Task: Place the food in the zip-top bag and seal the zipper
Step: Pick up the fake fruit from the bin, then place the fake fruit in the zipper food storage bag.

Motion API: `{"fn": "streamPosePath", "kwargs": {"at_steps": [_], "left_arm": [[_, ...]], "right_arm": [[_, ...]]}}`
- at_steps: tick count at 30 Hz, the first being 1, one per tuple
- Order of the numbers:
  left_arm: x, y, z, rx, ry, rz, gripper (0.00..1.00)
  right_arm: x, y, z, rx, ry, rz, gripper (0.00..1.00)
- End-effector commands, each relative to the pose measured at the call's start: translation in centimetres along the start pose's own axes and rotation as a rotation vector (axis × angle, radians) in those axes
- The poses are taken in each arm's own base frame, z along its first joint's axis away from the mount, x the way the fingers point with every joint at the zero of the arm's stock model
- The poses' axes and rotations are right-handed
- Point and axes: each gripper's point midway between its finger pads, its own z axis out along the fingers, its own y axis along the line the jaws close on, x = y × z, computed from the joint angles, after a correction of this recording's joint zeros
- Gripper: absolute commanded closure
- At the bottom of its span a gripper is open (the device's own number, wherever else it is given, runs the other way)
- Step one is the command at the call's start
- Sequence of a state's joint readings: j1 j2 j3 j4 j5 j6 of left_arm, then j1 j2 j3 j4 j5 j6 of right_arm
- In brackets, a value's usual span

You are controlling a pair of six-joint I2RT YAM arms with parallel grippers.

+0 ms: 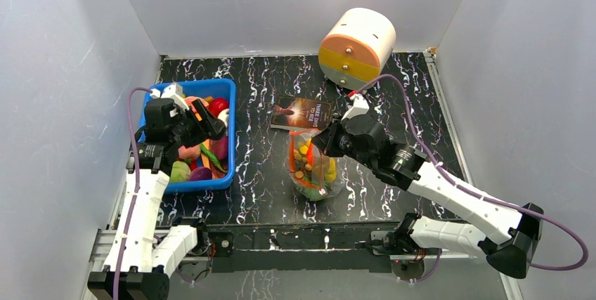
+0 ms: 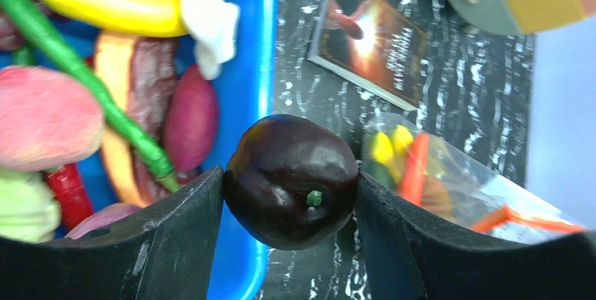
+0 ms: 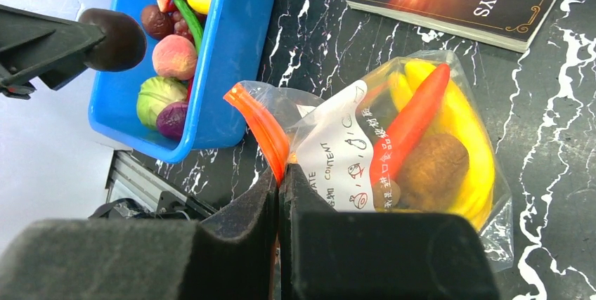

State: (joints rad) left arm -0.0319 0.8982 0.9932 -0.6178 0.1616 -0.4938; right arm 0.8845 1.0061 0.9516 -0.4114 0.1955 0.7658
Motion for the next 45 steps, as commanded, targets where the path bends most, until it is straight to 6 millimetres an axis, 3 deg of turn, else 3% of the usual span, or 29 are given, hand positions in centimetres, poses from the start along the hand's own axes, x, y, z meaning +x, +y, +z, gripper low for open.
{"fn": "streamPosePath", "kwargs": {"at_steps": [1,16,27,32,36,40,45], "left_arm": [[-0.5,-5.2,-2.0,0.266,0.02,0.011,0.66],[2.3,-13.5,-4.3,0.757,0.064,0.042,0.69],[9.7,-18.4,-3.5,0.881,0.198,0.142,0.69],[13.5,-19.7,-2.3,0.877,0.271,0.185,0.69],[15.1,-20.0,-1.0,0.831,0.272,0.233,0.69],[15.7,-20.1,0.4,0.751,0.257,0.282,0.71],[14.9,-19.3,2.5,0.588,0.195,0.285,0.7]], "right_arm": [[-2.3,3.0,-0.1,-0.095,-0.064,0.032,1.0],[-2.6,4.6,0.1,-0.149,-0.048,0.06,1.0],[-2.8,5.0,-0.1,-0.162,-0.048,0.059,1.0],[-2.9,5.1,-0.3,-0.17,-0.053,0.057,1.0],[-2.5,5.2,-0.4,-0.183,-0.038,0.049,1.0],[-2.3,5.6,-0.7,-0.216,-0.029,0.042,1.0],[-1.7,6.2,-1.0,-0.259,-0.003,0.031,1.0]]}}
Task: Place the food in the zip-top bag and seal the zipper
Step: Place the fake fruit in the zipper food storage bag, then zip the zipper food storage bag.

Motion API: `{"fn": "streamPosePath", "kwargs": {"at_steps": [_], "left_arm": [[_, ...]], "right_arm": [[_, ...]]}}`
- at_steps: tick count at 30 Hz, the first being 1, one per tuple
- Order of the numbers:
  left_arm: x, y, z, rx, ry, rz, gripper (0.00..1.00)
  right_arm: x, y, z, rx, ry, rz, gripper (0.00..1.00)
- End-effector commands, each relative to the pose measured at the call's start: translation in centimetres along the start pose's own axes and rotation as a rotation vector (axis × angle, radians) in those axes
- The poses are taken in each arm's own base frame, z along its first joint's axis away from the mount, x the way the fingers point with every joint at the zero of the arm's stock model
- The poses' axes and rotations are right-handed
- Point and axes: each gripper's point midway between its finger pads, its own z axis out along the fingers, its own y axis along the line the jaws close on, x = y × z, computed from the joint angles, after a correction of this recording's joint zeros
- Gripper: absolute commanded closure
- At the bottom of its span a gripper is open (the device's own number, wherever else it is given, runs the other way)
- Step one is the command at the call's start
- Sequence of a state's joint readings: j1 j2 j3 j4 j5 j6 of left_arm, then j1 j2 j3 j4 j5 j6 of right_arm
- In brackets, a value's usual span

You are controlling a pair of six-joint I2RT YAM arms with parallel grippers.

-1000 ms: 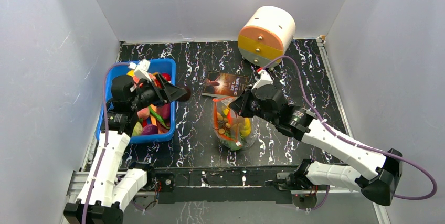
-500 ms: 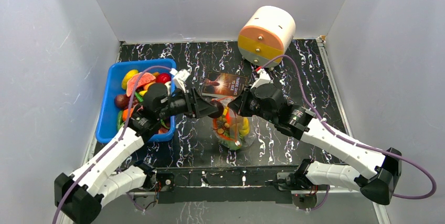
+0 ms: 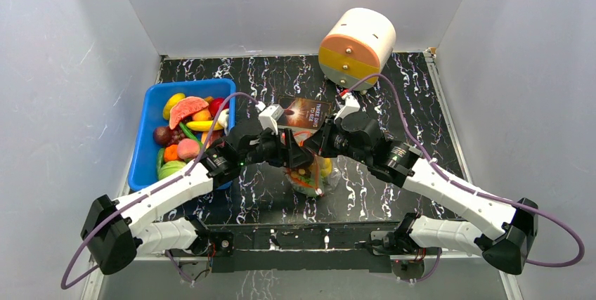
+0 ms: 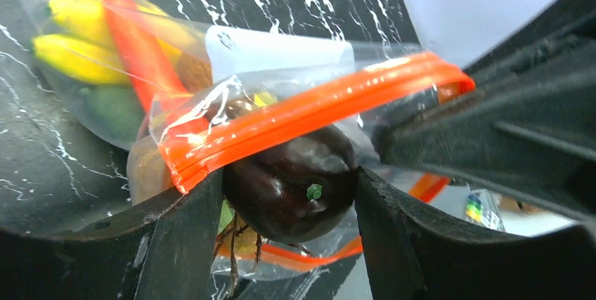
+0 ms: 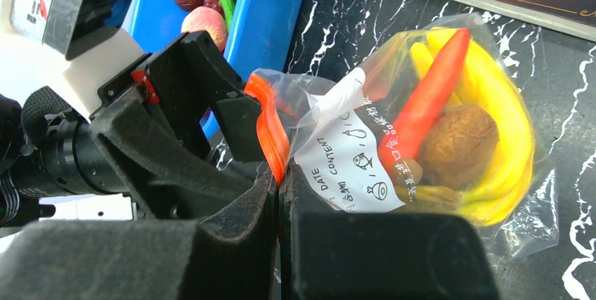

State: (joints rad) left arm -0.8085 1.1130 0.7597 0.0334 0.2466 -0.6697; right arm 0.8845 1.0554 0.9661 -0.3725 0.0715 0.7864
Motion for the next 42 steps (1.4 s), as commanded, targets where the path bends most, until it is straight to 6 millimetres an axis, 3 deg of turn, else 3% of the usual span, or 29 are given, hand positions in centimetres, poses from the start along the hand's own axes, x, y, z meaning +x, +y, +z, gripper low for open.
{"fn": "streamPosePath", "kwargs": {"at_steps": [1,5,11,18,23,28,37,42], "left_arm": [[-2.9,0.7,0.1,-0.12,-0.103,0.023,0.69],[-3.4,0.4,-0.1,-0.155,-0.099,0.014,0.51],[-4.4,-0.8,-2.9,-0.169,-0.129,0.006,0.29],[-4.0,-1.2,-4.8,-0.181,-0.102,0.018,0.26],[-4.2,0.7,-5.7,-0.287,-0.102,0.077,0.33],[-4.5,2.5,-5.2,-0.376,-0.091,0.152,0.52],[-5.1,4.2,-3.3,-0.428,-0.104,0.216,0.56],[-5.4,4.2,-2.5,-0.425,-0.103,0.229,0.67]], "right_arm": [[-2.7,4.3,-1.5,-0.171,-0.08,0.0,1.0],[-2.7,4.3,-1.4,-0.172,-0.082,-0.006,1.0],[-3.5,3.1,-1.7,-0.098,-0.117,-0.032,1.0],[-3.8,3.2,-1.8,-0.097,-0.123,-0.039,1.0],[-3.8,3.3,-1.8,-0.103,-0.122,-0.042,1.0],[-4.0,3.4,-2.0,-0.106,-0.129,-0.04,1.0],[-3.4,3.5,-1.7,-0.121,-0.109,-0.034,1.0],[-3.3,3.3,-1.6,-0.116,-0.11,-0.034,1.0]]}}
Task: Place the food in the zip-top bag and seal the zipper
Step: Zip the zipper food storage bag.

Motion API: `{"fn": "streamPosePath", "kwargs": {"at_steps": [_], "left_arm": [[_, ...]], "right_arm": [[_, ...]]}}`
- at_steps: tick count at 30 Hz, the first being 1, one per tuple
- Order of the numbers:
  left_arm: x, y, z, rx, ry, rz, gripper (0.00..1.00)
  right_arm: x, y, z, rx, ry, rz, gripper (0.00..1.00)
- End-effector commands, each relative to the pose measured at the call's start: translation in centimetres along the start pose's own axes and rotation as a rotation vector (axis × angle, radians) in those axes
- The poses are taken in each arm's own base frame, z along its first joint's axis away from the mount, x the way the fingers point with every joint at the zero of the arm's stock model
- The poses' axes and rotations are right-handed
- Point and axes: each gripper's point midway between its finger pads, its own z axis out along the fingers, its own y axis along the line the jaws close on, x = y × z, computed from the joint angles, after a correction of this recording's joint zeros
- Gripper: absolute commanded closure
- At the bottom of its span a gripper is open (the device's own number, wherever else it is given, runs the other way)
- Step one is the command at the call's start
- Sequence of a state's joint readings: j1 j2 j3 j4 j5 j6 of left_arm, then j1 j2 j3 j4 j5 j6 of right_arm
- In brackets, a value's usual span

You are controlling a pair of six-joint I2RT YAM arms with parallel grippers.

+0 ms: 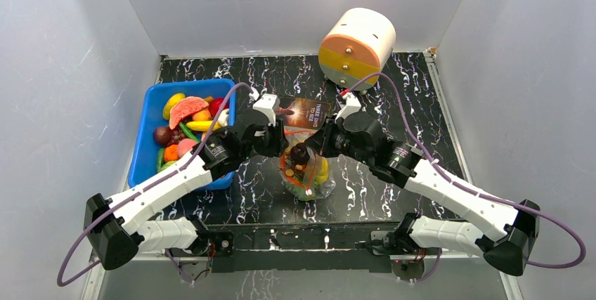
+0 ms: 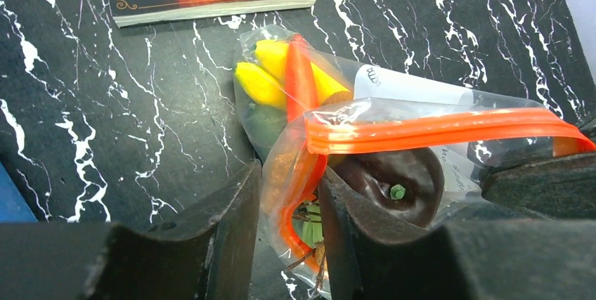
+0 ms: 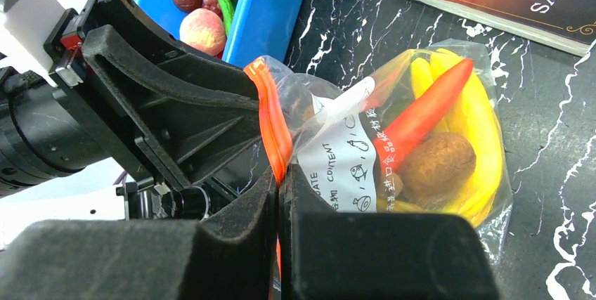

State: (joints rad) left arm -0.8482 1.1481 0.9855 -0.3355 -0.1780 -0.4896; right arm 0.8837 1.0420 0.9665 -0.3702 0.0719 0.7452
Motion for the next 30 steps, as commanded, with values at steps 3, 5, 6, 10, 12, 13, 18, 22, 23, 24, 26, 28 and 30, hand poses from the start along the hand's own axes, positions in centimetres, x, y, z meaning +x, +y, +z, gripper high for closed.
{"fn": "streamPosePath", "kwargs": {"at_steps": [3,5,6,10,12,13,18,22,23,24,26,28,30], "left_arm": [[-1.7,-0.7,0.2,0.01,-0.037,0.033,0.89],[-1.8,-1.0,-0.1,0.025,-0.033,0.037,1.0],[-1.9,-1.3,-0.3,0.039,-0.033,0.038,1.0],[-2.1,-2.9,-1.7,0.129,-0.022,0.011,1.0],[-2.4,-3.6,-2.5,0.168,-0.029,-0.013,1.0],[-2.5,-3.8,-2.8,0.182,-0.036,-0.031,1.0],[-3.4,-4.8,-4.4,0.247,-0.079,-0.078,1.0],[-4.0,-5.4,-5.3,0.284,-0.111,-0.131,1.0],[-4.1,-5.4,-5.4,0.287,-0.118,-0.14,1.0],[-4.3,-5.5,-5.5,0.29,-0.123,-0.145,1.0],[-4.4,-5.3,-5.5,0.278,-0.13,-0.153,1.0],[-4.4,-5.0,-5.4,0.263,-0.131,-0.157,1.0],[-4.4,-4.8,-5.4,0.253,-0.136,-0.166,1.0]], "right_arm": [[-3.1,2.6,-1.0,-0.079,-0.105,-0.004,1.0],[-2.9,1.7,-0.8,-0.045,-0.108,-0.021,1.0],[-3.0,1.4,-0.7,-0.028,-0.11,-0.032,1.0],[-3.5,0.5,-0.7,0.024,-0.124,-0.069,1.0],[-3.7,0.2,-0.8,0.039,-0.129,-0.086,1.0],[-3.8,0.1,-0.8,0.046,-0.131,-0.093,1.0],[-4.2,-0.5,-1.3,0.073,-0.139,-0.132,0.96],[-4.3,-0.4,-2.3,0.063,-0.132,-0.199,0.83],[-4.2,-0.3,-2.6,0.05,-0.123,-0.226,0.8],[-4.0,-0.1,-2.9,0.033,-0.112,-0.256,0.78],[-3.7,0.1,-3.7,0.002,-0.095,-0.315,0.72],[-3.5,0.1,-4.7,-0.02,-0.089,-0.363,0.65],[-3.2,0.0,-5.6,-0.04,-0.089,-0.407,0.6]]}}
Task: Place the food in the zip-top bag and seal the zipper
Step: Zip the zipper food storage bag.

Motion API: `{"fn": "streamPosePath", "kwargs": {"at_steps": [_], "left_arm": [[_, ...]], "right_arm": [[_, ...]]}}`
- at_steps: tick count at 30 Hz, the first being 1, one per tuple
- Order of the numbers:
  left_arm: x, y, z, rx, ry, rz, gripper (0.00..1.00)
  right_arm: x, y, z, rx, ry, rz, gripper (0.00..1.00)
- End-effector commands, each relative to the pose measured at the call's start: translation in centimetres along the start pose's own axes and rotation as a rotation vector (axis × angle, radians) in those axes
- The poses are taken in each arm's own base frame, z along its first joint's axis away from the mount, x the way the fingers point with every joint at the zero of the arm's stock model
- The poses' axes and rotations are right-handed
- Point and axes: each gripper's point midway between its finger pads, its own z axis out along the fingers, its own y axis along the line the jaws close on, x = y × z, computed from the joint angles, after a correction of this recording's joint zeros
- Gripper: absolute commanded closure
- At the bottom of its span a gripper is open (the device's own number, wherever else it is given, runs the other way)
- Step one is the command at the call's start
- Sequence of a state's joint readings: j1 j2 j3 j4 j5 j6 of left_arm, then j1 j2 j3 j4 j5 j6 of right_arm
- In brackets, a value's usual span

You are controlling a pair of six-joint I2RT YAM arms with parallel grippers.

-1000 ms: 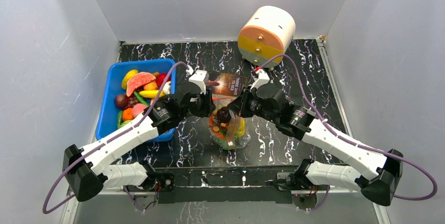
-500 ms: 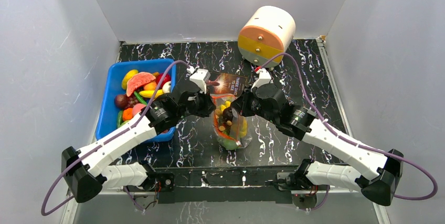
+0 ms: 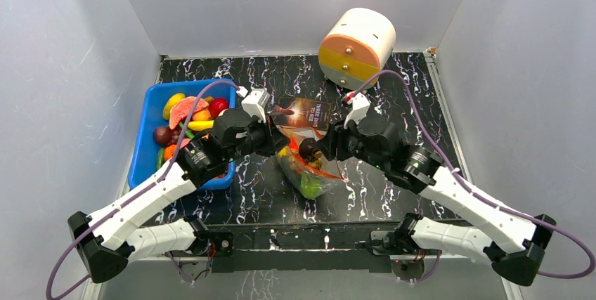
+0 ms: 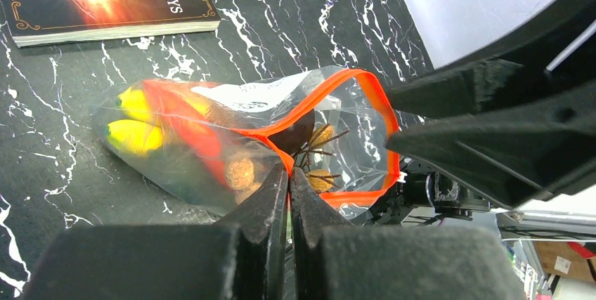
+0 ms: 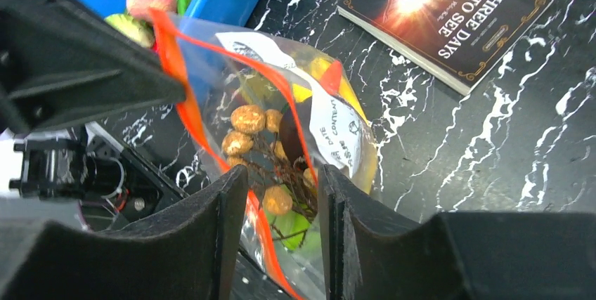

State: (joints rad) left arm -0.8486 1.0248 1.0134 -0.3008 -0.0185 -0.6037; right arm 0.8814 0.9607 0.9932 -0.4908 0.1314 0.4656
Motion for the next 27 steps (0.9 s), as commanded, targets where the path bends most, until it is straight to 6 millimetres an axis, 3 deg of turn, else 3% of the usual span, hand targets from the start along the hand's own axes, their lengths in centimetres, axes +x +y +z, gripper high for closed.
{"fn": "streamPosePath", "kwargs": {"at_steps": [1,6,14,22,27], "left_arm": [[-1.4,-0.7,-0.7,0.021,-0.066,-0.031,1.0],[-1.6,-0.1,-0.6,-0.013,-0.084,-0.059,1.0],[-2.4,0.6,-0.9,-0.056,-0.135,-0.089,1.0],[-2.9,1.1,-1.2,-0.078,-0.167,-0.104,1.0],[-3.1,1.4,-1.3,-0.099,-0.181,-0.114,1.0]], "right_arm": [[-2.3,1.2,-3.2,-0.098,-0.082,-0.14,0.59],[0.0,0.1,-4.5,-0.122,-0.083,-0.195,0.56],[2.6,-1.0,-4.6,-0.138,-0.114,-0.159,0.56],[7.3,0.2,-2.8,-0.293,0.014,-0.277,0.46],[7.3,-0.6,-1.8,-0.234,0.031,-0.269,0.46]]}}
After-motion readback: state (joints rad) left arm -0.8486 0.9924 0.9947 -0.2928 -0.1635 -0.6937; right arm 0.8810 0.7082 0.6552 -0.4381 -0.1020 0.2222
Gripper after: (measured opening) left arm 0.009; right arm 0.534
